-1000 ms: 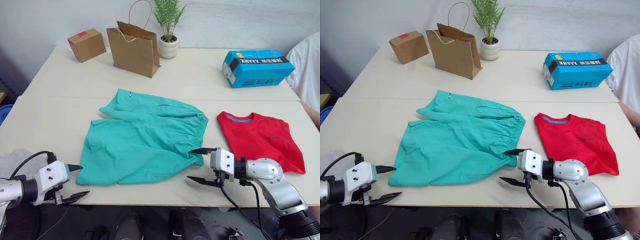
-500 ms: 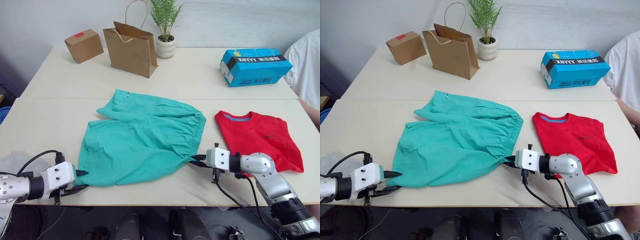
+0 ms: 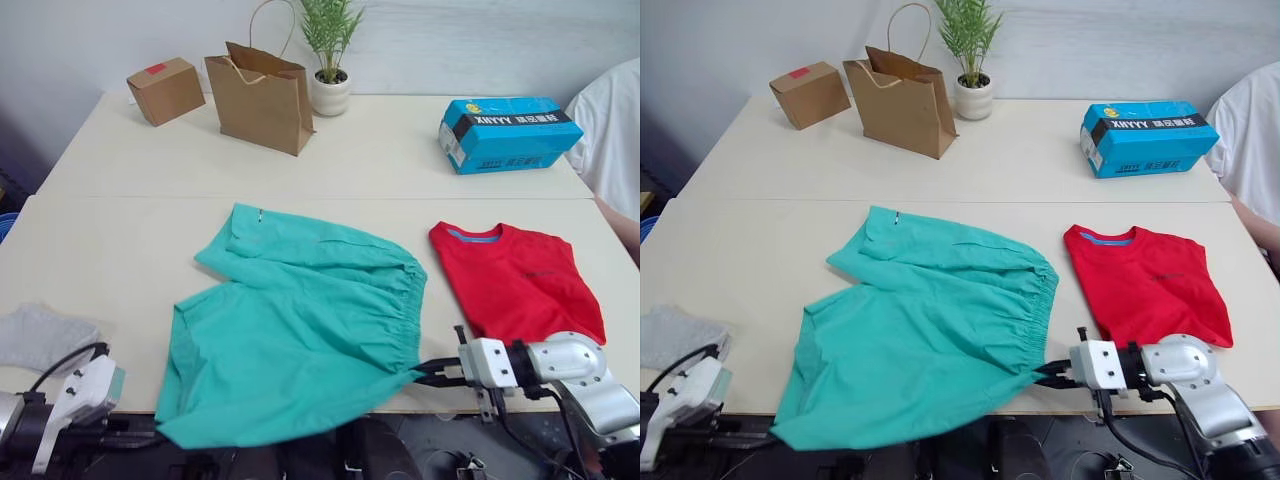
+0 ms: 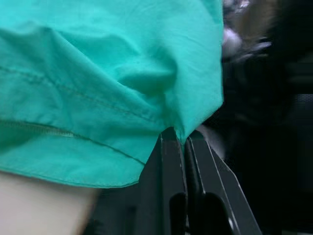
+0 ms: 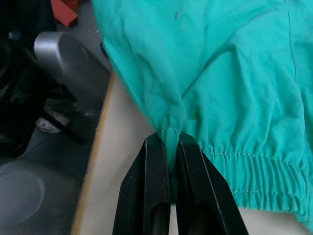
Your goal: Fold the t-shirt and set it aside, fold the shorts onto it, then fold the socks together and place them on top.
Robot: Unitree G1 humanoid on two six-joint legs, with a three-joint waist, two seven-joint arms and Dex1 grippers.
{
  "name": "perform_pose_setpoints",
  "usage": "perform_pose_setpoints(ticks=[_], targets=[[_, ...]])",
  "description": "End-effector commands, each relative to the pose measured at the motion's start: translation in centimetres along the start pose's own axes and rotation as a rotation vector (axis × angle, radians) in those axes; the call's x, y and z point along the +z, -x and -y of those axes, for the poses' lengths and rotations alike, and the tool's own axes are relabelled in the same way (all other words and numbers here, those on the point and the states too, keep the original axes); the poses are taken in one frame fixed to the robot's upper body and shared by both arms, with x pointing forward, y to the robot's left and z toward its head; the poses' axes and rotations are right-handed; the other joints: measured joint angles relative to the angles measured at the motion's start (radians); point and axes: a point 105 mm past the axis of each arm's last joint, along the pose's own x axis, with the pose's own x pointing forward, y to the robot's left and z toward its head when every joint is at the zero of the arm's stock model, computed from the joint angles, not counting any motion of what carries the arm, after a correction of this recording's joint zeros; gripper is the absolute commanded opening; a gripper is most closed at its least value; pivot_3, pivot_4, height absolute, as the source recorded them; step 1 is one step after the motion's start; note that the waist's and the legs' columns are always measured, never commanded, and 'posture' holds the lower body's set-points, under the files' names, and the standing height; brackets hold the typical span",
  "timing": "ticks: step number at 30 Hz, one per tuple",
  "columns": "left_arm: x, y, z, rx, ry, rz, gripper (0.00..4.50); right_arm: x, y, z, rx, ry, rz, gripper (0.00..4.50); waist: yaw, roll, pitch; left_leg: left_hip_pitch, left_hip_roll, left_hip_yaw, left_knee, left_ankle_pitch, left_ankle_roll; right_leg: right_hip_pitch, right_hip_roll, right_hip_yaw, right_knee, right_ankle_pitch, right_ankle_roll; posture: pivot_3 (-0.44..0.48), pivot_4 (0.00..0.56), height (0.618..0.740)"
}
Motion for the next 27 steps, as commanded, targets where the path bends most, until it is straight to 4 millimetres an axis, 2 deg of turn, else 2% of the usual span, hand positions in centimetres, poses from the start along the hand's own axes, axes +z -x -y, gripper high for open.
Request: perform_pose_setpoints(ticks=[1,3,5,7,10,12,15,17,21,23,27], targets=[[1.4,0.4,1.6,-0.075,0.046,-0.009,0.04,0.5,0.7,0.1,-0.034,0.026,0.006,0.0,0.001,0.0,0.0,0.0,0.0,0.0,0.0,0.0,0.0,0.0,0.0,0.0,0.0,0.0,0.0,0.0,0.15,0.74],[3.3,0.6,0.8,-0.055,0.028,0.048,0.04,1.0,0.7,0.0,-0.049,-0.01,0.041,0.0,0.003,0.001,0.001,0.0,0.0,-0.001,0.0,0.0,-0.001,0.0,0.001,0.0,0.0,0.0,-0.001,0.0,0.15,0.74],[7.1,1.3,-1.7,0.015,-0.076,0.176,0.04,2.1,1.3,0.3,-0.094,-0.117,0.114,0.0,0.014,0.003,0.002,-0.001,0.0,-0.003,0.0,0.002,-0.003,0.0,0.001,0.0,0.001,0.0,-0.001,0.0,0.15,0.74],[9.5,1.9,-3.3,0.063,-0.136,0.244,0.04,2.9,1.7,0.6,-0.12,-0.193,0.156,0.0,0.027,0.004,0.002,-0.001,-0.001,-0.007,0.001,0.003,-0.001,0.001,0.001,-0.001,0.001,0.0,-0.001,0.0,0.15,0.74],[15.1,3.0,-6.9,0.155,-0.255,0.387,0.04,4.1,3.5,2.5,-0.189,-0.301,0.184,0.0,0.028,0.006,0.003,0.0,-0.001,-0.006,0.001,0.003,0.0,0.004,0.001,-0.001,0.001,0.002,-0.001,0.0,0.15,0.74],[17.2,3.2,-7.9,0.153,-0.284,0.419,0.04,4.5,4.2,3.5,-0.221,-0.339,0.196,0.0,0.028,0.005,0.003,0.0,-0.001,-0.006,0.001,0.004,0.0,0.004,0.002,-0.001,0.001,0.003,0.0,0.0,0.15,0.74],[20.2,3.0,-11.0,0.203,-0.348,0.451,0.04,4.3,4.9,5.9,-0.306,-0.387,0.189,0.0,0.024,0.005,0.003,0.0,-0.001,-0.004,0.001,0.006,-0.005,0.003,0.002,-0.001,0.0,0.003,0.0,0.0,0.15,0.74],[21.2,2.8,-12.5,0.23,-0.366,0.449,0.04,4.0,5.1,7.0,-0.342,-0.396,0.177,0.0,0.025,0.005,0.003,-0.004,-0.001,-0.001,0.002,0.007,-0.005,-0.002,0.003,-0.001,0.001,0.003,0.001,0.0,0.15,0.74],[22.3,2.2,-18.2,0.383,-0.332,0.437,0.04,3.2,3.9,12.4,-0.538,-0.402,0.17,0.0,0.019,0.004,0.004,-0.004,0.0,0.003,0.006,0.007,-0.005,-0.004,0.006,0.002,0.003,0.003,0.001,0.0,0.15,0.74],[22.7,2.6,-19.7,0.451,-0.323,0.453,0.04,3.7,3.3,13.4,-0.564,-0.409,0.197,0.0,0.015,0.004,0.005,-0.006,0.001,0.004,0.008,0.007,-0.005,-0.006,0.005,0.003,0.006,0.003,0.001,0.0,0.15,0.74],[22.4,1.8,-20.8,0.437,-0.332,0.409,0.04,3.2,2.8,14.5,-0.623,-0.406,0.165,0.0,0.013,0.003,0.005,-0.012,0.001,0.005,0.01,0.006,-0.005,-0.012,0.004,0.004,0.01,0.002,0.002,0.0,0.15,0.74]])
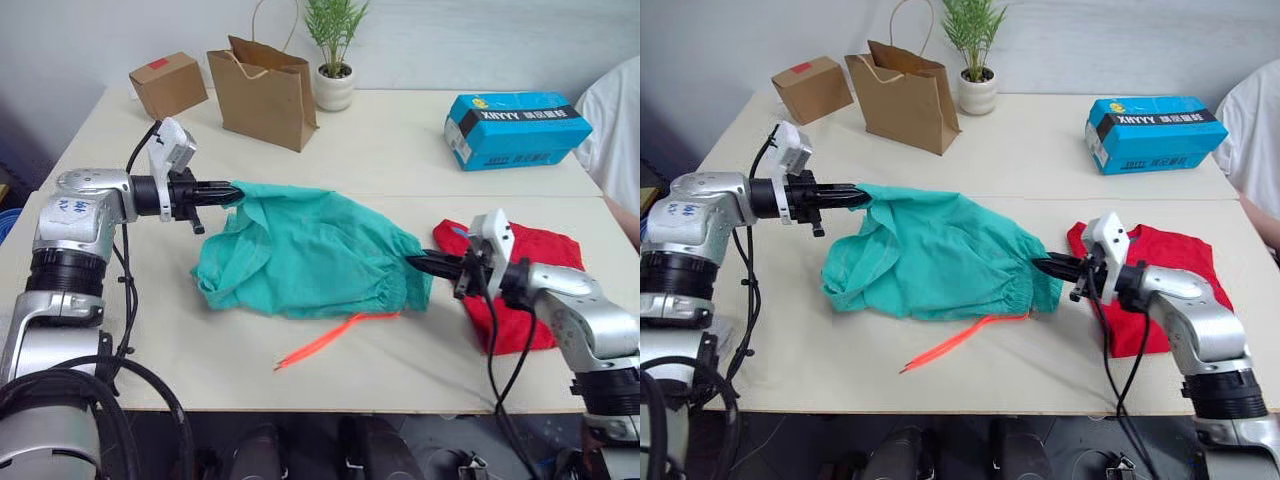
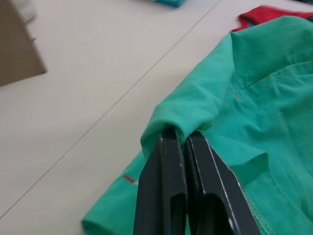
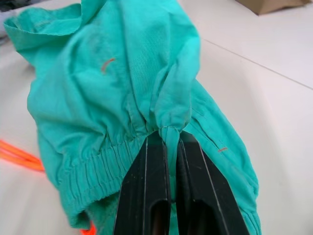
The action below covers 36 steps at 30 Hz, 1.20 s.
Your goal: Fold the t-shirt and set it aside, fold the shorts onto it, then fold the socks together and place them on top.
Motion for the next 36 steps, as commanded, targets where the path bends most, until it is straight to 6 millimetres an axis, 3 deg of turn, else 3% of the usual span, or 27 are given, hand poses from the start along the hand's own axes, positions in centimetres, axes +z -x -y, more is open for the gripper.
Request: perform_pose_setpoints(ticks=[1,4,14,19,22,25,27,29,33,35,36], targets=[[0.1,0.0,-0.4,-0.014,-0.067,-0.035,0.04,0.5,-0.4,1.0,-0.073,0.043,0.001,0.0,-0.003,0.0,0.0,-0.002,0.0,0.001,0.002,-0.001,0.001,-0.002,0.0,0.0,0.001,0.0,0.0,0.0,0.15,0.74],[-0.5,-0.4,-0.9,0.007,-0.052,-0.047,0.04,0.2,-0.4,1.7,-0.131,0.052,-0.015,0.0,-0.007,0.0,0.0,-0.01,-0.001,0.001,0.008,-0.001,0.002,-0.009,-0.002,0.0,0.007,0.0,0.0,0.0,0.15,0.74],[-1.6,-2.5,-1.7,0.082,-0.05,0.019,0.04,0.3,-0.1,2.7,-0.218,0.051,-0.019,0.0,-0.008,0.0,0.0,-0.011,0.0,0.0,0.014,-0.001,0.002,-0.009,-0.002,0.0,0.011,0.0,0.0,0.0,0.15,0.74],[-1.7,-1.5,-3.0,0.217,-0.128,0.078,1.3,0.2,-0.1,1.4,-0.154,0.161,0.009,1.52,-0.012,0.0,0.0,-0.01,0.0,0.0,0.013,-0.001,0.002,-0.01,-0.002,0.0,0.012,0.0,0.0,0.0,0.15,0.74],[-0.5,-0.1,-3.1,0.277,-0.212,0.205,2.25,1.9,1.1,2.4,-0.223,0.208,0.095,2.58,-0.013,0.0,0.0,-0.009,0.0,0.001,0.012,-0.001,0.002,-0.01,-0.002,0.001,0.012,0.0,0.0,0.0,0.15,0.74],[1.7,2.2,-2.6,0.321,-0.216,0.366,3.21,3.9,3.6,3.6,-0.291,0.228,0.143,3.66,-0.011,0.0,0.0,-0.01,0.0,0.001,0.014,-0.001,0.002,-0.009,-0.002,0.001,0.013,0.0,0.0,0.0,0.15,0.74],[2.4,2.6,-0.1,0.188,-0.212,0.378,3.86,5.4,4.1,2.7,-0.262,0.24,0.194,4.39,-0.01,-0.001,0.0,-0.01,0.0,0.0,0.014,-0.001,0.002,-0.009,-0.003,0.001,0.013,0.0,0.0,0.0,0.15,0.74],[2.7,1.9,3.3,0.021,-0.16,0.385,4.47,6.1,2.9,0.3,-0.147,0.222,0.238,4.5,-0.011,-0.001,0.0,-0.01,0.0,0.0,0.014,-0.001,0.002,-0.009,-0.003,0.001,0.013,0.0,0.0,0.0,0.15,0.74],[1.6,-0.7,8.8,-0.182,-0.197,0.301,4.47,5.5,-0.6,-3.2,-0.024,0.177,0.229,4.5,-0.011,0.0,0.0,-0.007,0.0,-0.002,0.014,-0.001,0.002,-0.006,-0.002,0.001,0.014,0.0,0.0,0.0,0.15,0.74],[0.3,-2.4,10.8,-0.241,-0.208,0.241,4.5,4.7,-2.8,-4.3,-0.015,0.179,0.199,4.12,-0.011,-0.001,0.0,-0.007,0.0,-0.002,0.016,-0.001,0.002,-0.006,-0.002,0.002,0.016,0.0,0.0,0.0,0.15,0.74],[-0.3,-3.3,11.1,-0.23,-0.226,0.216,4.31,4.3,-3.9,-4.7,-0.017,0.191,0.185,3.88,-0.01,0.0,0.0,-0.007,0.0,-0.002,0.018,-0.001,0.002,-0.006,-0.002,0.002,0.017,0.0,0.0,0.0,0.15,0.74]])
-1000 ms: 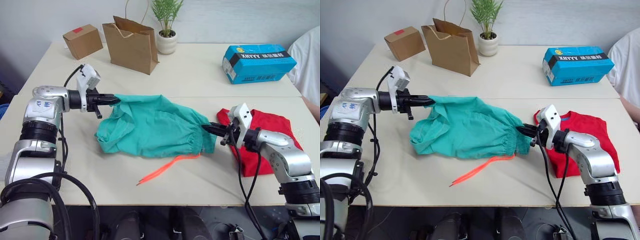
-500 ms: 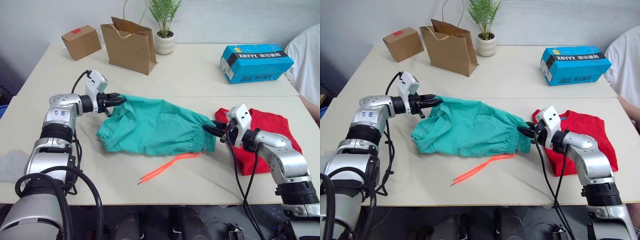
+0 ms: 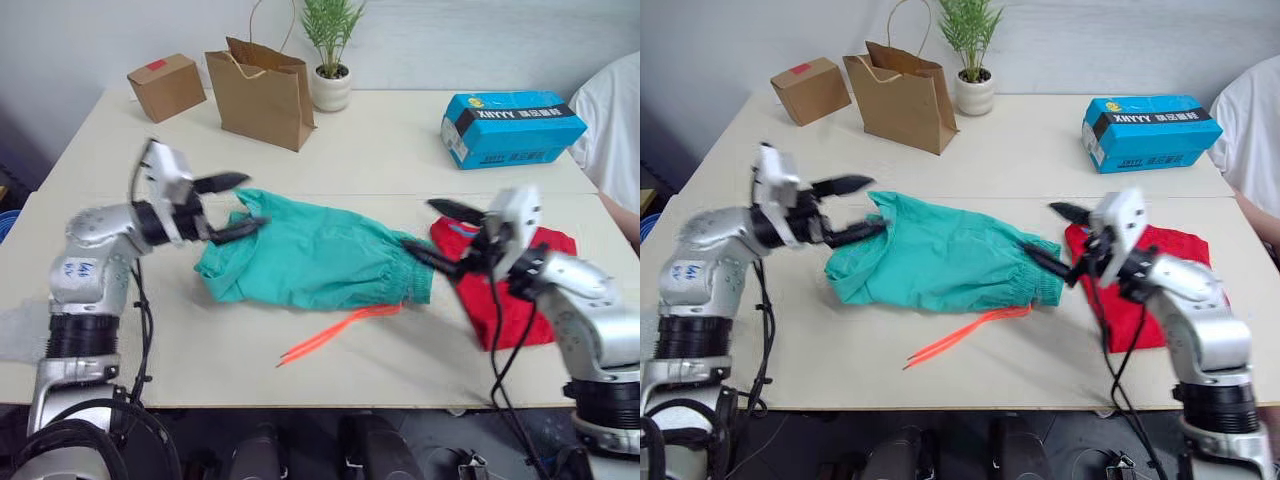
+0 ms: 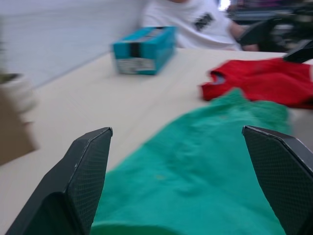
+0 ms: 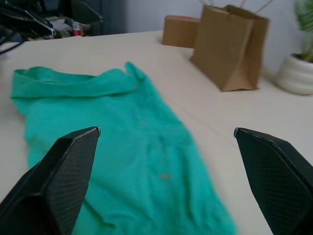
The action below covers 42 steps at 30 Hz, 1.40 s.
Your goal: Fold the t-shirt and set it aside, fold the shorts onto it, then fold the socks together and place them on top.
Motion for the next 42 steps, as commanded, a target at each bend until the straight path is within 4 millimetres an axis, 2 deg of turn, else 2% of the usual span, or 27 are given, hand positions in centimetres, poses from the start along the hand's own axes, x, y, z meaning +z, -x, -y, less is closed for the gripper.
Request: perform_pose_setpoints(ticks=[1,6,8,10,11,14,17,19,23,24,25,27,31,33,34,38,40,42], targets=[[-1.4,-2.2,1.7,-0.044,-0.053,-0.07,4.09,-0.6,-2.9,-1.5,-0.007,0.077,-0.032,3.54,0.0,0.0,0.0,0.0,0.0,0.0,0.0,0.0,0.0,0.0,0.0,0.0,0.0,0.0,0.0,0.0,0.15,0.74],[-5.1,-3.2,0.6,0.085,-0.039,-0.19,2.58,-3.2,-6.4,-1.9,-0.079,0.129,-0.123,1.72,-0.001,0.0,0.0,-0.001,0.0,0.001,0.001,0.0,0.0,-0.002,0.0,0.001,0.001,0.0,0.0,0.0,0.15,0.74],[-7.1,-2.6,0.0,0.171,-0.01,-0.257,1.89,-4.8,-6.7,-1.7,-0.144,0.062,-0.156,0.94,-0.001,0.0,0.0,-0.001,0.0,0.001,0.0,0.0,0.0,-0.003,0.0,0.001,0.001,0.0,-0.001,0.0,0.15,0.74],[-8.6,-1.0,-1.2,0.312,0.022,-0.282,1.26,-5.8,-6.1,-1.2,-0.141,0.132,-0.205,0.25,-0.001,0.0,0.0,-0.001,0.0,0.001,-0.001,0.0,0.0,-0.003,0.0,0.001,0.001,-0.001,-0.001,0.0,0.15,0.74],[-8.9,-0.6,-1.5,0.354,0.031,-0.283,0.96,-5.9,-5.9,-0.9,-0.138,0.158,-0.216,0.0,-0.001,0.0,0.0,-0.001,0.0,0.001,-0.002,0.0,0.0,-0.003,0.0,0.001,0.0,-0.001,-0.001,0.0,0.15,0.74],[-10.1,2.1,-3.2,0.525,0.092,-0.286,0.02,-5.7,-4.2,1.5,-0.2,0.152,-0.204,0.0,0.0,0.0,0.0,-0.001,0.0,0.001,-0.001,0.0,0.001,-0.003,0.0,0.001,0.0,-0.001,-0.001,0.0,0.15,0.74],[-10.7,4.2,-4.6,0.617,0.109,-0.261,0.02,-6.6,-1.0,3.3,-0.211,0.16,-0.219,0.0,0.005,0.0,0.0,-0.001,0.0,0.0,0.0,-0.001,0.001,-0.002,-0.001,-0.001,0.0,-0.001,-0.001,0.0,0.15,0.74],[-10.8,4.7,-5.0,0.633,0.105,-0.253,0.02,-6.6,-0.2,3.5,-0.202,0.168,-0.202,0.0,0.004,0.0,0.0,-0.001,0.0,0.0,0.0,-0.001,0.001,-0.001,-0.001,-0.001,-0.001,-0.001,-0.001,0.0,0.15,0.74],[-11.2,5.8,-5.9,0.637,0.073,-0.27,0.02,-8.5,3.5,5.0,-0.23,0.187,-0.268,0.0,0.002,0.0,0.0,0.0,0.0,0.0,0.0,-0.001,0.001,-0.001,-0.001,-0.001,0.0,-0.001,-0.001,0.0,0.15,0.74],[-9.5,5.8,-6.3,0.607,0.086,-0.196,0.02,-7.8,4.5,5.3,-0.223,0.198,-0.244,0.0,0.002,0.0,0.0,0.0,0.0,0.0,0.0,-0.001,0.001,-0.001,-0.001,-0.001,0.0,-0.001,-0.001,0.0,0.15,0.74],[-6.9,5.9,-6.6,0.566,0.088,-0.087,0.02,-6.0,5.2,5.6,-0.239,0.204,-0.168,0.0,0.002,-0.001,0.0,-0.001,0.0,0.001,0.0,-0.001,0.001,-0.001,-0.001,-0.001,0.0,-0.001,-0.001,0.0,0.15,0.74],[-3.5,6.1,-6.2,0.483,0.09,0.036,0.02,-3.6,5.9,5.5,-0.227,0.218,-0.063,0.0,0.002,-0.001,0.0,-0.001,0.0,0.001,0.0,-0.001,0.001,-0.001,-0.001,-0.002,0.0,-0.001,-0.001,0.0,0.15,0.74],[-0.5,5.3,-3.2,0.307,0.048,0.065,0.02,-2.4,3.9,2.9,-0.096,0.205,-0.032,0.0,-0.011,0.0,0.0,0.001,0.002,0.001,-0.002,-0.001,-0.001,-0.001,0.0,-0.001,0.0,-0.001,-0.001,0.0,0.15,0.74],[-0.2,4.0,-2.0,0.266,0.075,0.07,0.02,-2.3,1.8,1.5,-0.053,0.181,-0.023,0.0,-0.012,0.0,0.0,0.003,0.001,0.001,-0.004,0.0,-0.002,0.0,0.0,0.0,0.0,-0.001,-0.001,0.0,0.15,0.74],[-0.7,3.2,-1.4,0.259,0.081,0.055,0.02,-2.5,0.8,0.9,-0.037,0.173,-0.023,0.0,-0.011,0.0,0.0,0.004,0.001,0.002,-0.005,0.0,-0.003,0.0,0.001,0.001,0.0,-0.001,-0.001,0.0,0.15,0.74],[-4.9,0.2,0.3,0.272,0.099,-0.08,0.02,-4.0,-3.4,-1.4,0.039,0.17,-0.047,0.0,-0.005,0.0,0.0,0.005,0.0,0.003,-0.005,0.001,-0.003,0.0,0.0,0.003,0.001,-0.001,-0.001,0.0,0.15,0.74],[-5.9,-0.1,0.6,0.288,0.098,-0.118,0.02,-4.9,-4.2,-1.6,0.041,0.172,-0.072,0.0,-0.002,0.0,0.0,0.005,0.0,0.003,-0.005,0.0,-0.002,0.0,0.0,0.003,0.001,-0.001,-0.001,0.0,0.15,0.74],[-7.0,1.0,-0.3,0.376,0.107,-0.151,0.02,-6.2,-4.5,-1.2,0.021,0.146,-0.101,0.0,0.001,-0.001,0.0,0.004,0.0,0.003,-0.005,0.0,-0.002,-0.001,0.001,0.003,0.0,-0.001,-0.001,0.0,0.15,0.74]])
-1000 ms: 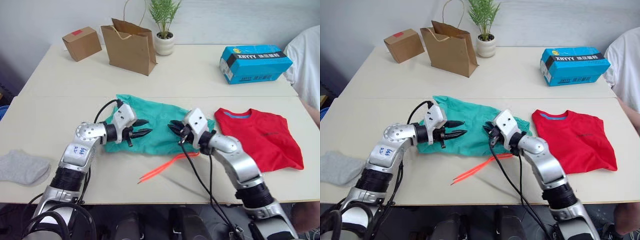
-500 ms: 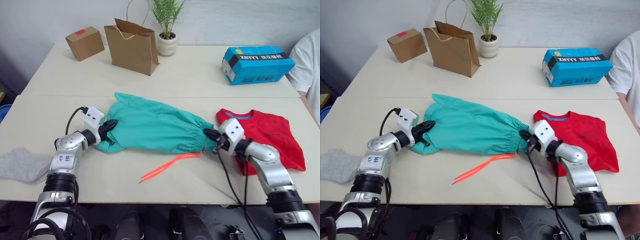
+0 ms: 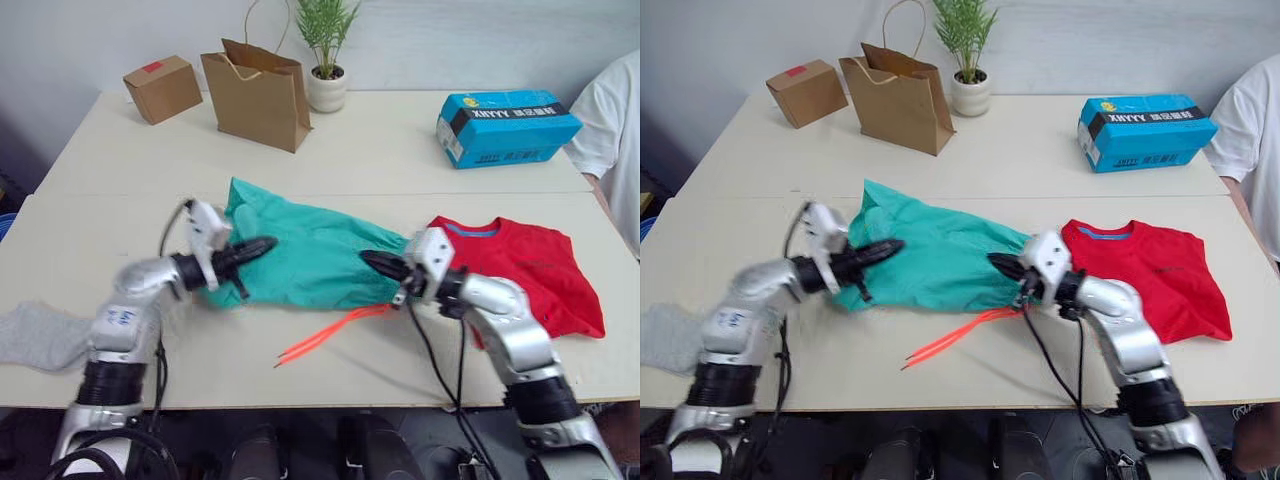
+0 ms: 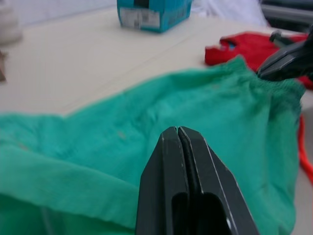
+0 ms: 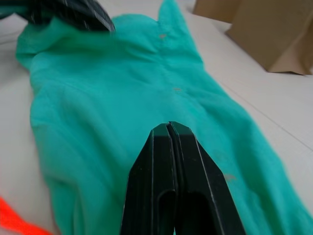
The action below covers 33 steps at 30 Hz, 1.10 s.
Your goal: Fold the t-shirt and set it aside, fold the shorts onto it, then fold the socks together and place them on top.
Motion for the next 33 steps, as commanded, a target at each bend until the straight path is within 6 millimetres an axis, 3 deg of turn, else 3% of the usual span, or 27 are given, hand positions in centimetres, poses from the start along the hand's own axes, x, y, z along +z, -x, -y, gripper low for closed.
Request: perform_pose_setpoints(ticks=[1,5,8,12,14,17,19,21,25,30,33], targets=[[-0.1,1.7,-2.6,0.163,-0.056,-0.017,0.02,-1.8,0.2,0.9,-0.04,0.007,-0.053,0.0,0.003,0.0,0.0,-0.001,0.0,0.0,0.0,0.0,0.0,0.0,0.0,0.0,0.0,0.0,0.0,0.0,0.15,0.74],[-1.8,5.0,-5.8,0.319,-0.047,-0.065,0.02,-3.5,2.4,2.0,-0.057,0.009,-0.102,0.0,0.001,0.0,0.0,0.0,0.0,0.0,0.0,0.0,0.001,0.0,-0.001,0.0,-0.001,0.0,0.0,0.0,0.15,0.74],[-1.0,7.5,-8.0,0.41,-0.05,-0.027,0.02,-3.7,4.4,3.0,-0.083,0.009,-0.103,0.0,0.001,0.0,0.0,0.0,0.0,0.0,-0.001,0.0,0.001,0.0,-0.001,-0.001,-0.001,0.0,0.0,0.0,0.15,0.74],[3.0,9.8,-9.5,0.44,-0.092,0.115,0.02,-3.5,7.0,3.9,-0.112,0.004,-0.094,0.0,0.004,0.0,0.0,0.0,0.0,0.0,-0.001,-0.001,0.001,0.0,-0.001,-0.001,-0.001,0.0,0.0,0.0,0.15,0.74],[5.9,10.1,-8.9,0.373,-0.163,0.174,0.02,-2.8,8.0,4.5,-0.15,-0.008,-0.052,0.0,0.005,-0.001,0.0,-0.001,0.0,-0.001,-0.001,-0.001,0.001,0.0,-0.001,-0.002,-0.001,0.0,0.0,0.0,0.15,0.74],[8.4,10.6,-8.9,0.357,-0.238,0.195,0.02,-0.8,8.9,4.4,-0.153,-0.027,0.071,0.0,0.003,-0.001,0.0,-0.001,0.0,0.0,-0.001,-0.001,0.001,0.0,-0.001,-0.002,-0.002,0.0,0.0,0.0,0.15,0.74],[9.8,9.9,-7.2,0.233,-0.284,0.206,0.02,0.9,9.5,3.8,-0.104,-0.079,0.138,0.0,0.0,0.0,0.0,0.0,0.0,0.0,-0.002,0.0,0.001,0.001,-0.001,-0.001,-0.001,0.0,0.0,0.0,0.15,0.74],[9.2,9.0,-5.0,0.088,-0.318,0.146,0.4,1.7,9.4,2.8,-0.02,-0.059,0.128,0.36,-0.002,0.0,0.0,0.002,0.0,0.002,-0.006,0.0,0.0,0.001,-0.001,0.0,-0.002,0.0,0.0,0.0,0.15,0.74],[5.3,8.0,-0.6,-0.138,-0.441,-0.061,1.44,1.7,8.5,0.0,0.142,0.076,-0.013,1.54,-0.007,0.0,0.001,0.008,0.0,0.006,-0.011,0.0,-0.001,0.002,0.0,0.004,-0.004,-0.001,-0.001,0.0,0.15,0.74],[1.4,7.8,1.3,-0.224,-0.483,-0.197,3.06,0.5,6.6,-3.0,0.244,0.145,-0.11,3.35,-0.003,0.0,0.001,0.008,0.0,0.006,-0.011,0.001,-0.002,0.002,0.001,0.005,-0.004,-0.001,-0.002,0.0,0.15,0.74],[-0.2,7.2,1.5,-0.236,-0.513,-0.244,4.03,-0.6,5.4,-3.0,0.211,0.187,-0.156,4.4,0.0,0.0,0.001,0.008,0.0,0.006,-0.011,0.0,-0.001,0.002,0.0,0.005,-0.004,-0.001,-0.001,0.0,0.15,0.74]])
